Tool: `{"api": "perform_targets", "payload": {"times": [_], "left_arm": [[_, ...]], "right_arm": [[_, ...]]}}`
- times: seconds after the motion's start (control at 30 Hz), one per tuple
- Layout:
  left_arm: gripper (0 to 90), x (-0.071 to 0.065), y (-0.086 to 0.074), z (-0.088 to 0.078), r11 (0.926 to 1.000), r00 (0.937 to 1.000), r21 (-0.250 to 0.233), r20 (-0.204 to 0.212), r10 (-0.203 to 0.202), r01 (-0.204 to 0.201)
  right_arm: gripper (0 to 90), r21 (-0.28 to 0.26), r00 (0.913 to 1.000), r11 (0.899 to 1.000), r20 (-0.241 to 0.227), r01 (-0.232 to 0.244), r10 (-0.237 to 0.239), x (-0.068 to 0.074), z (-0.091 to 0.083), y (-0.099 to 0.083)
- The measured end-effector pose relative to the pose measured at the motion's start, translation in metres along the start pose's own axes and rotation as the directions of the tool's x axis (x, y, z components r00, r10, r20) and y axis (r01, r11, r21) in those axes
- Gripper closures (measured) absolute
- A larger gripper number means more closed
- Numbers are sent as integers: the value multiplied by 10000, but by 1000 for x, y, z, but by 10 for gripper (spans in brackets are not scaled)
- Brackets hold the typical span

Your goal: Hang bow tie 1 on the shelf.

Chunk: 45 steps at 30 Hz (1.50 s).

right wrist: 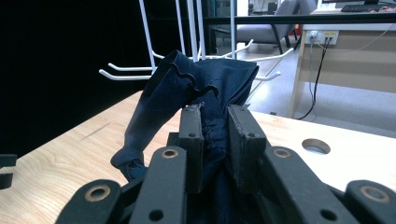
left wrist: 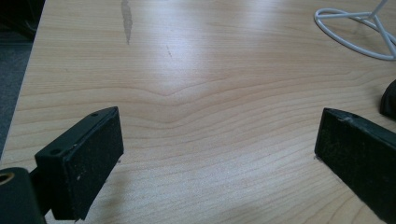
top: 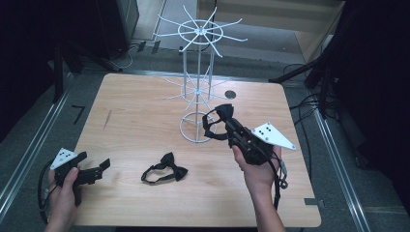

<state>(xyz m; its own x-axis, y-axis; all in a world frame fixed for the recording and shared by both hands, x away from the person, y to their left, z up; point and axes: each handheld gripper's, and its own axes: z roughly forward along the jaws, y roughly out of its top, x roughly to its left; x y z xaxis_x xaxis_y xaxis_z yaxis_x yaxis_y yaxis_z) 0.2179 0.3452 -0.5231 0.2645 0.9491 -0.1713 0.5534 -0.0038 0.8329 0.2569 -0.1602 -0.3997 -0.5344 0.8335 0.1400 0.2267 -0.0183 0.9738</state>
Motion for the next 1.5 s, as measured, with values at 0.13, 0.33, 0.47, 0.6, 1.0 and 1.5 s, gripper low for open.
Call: {"api": "perform_targets", "payload": {"times": [0.13,0.33,0.47,0.6,1.0,1.5], "left_arm": [[15,0,0,0,10000,10000,6,13,-17,17],[15,0,0,0,10000,10000,-13,34,-58,58],[15,0,0,0,10000,10000,-23,36,-68,68],[15,0,0,0,10000,10000,-9,43,-68,68],[15,0,0,0,10000,10000,-9,47,-36,36],[15,0,0,0,10000,10000,-21,42,-41,41]], "right_arm": [[778,75,10000,10000,-20,-64,64,0,7,0],[778,223,9998,9997,132,-137,134,-2,18,-4],[778,288,9996,9994,180,-214,209,-4,23,-6],[778,361,9993,9989,253,-299,290,-5,28,-8],[778,682,9987,9970,393,-356,330,-5,45,-18],[775,1077,9969,9925,595,-574,512,-12,61,-32]]}}
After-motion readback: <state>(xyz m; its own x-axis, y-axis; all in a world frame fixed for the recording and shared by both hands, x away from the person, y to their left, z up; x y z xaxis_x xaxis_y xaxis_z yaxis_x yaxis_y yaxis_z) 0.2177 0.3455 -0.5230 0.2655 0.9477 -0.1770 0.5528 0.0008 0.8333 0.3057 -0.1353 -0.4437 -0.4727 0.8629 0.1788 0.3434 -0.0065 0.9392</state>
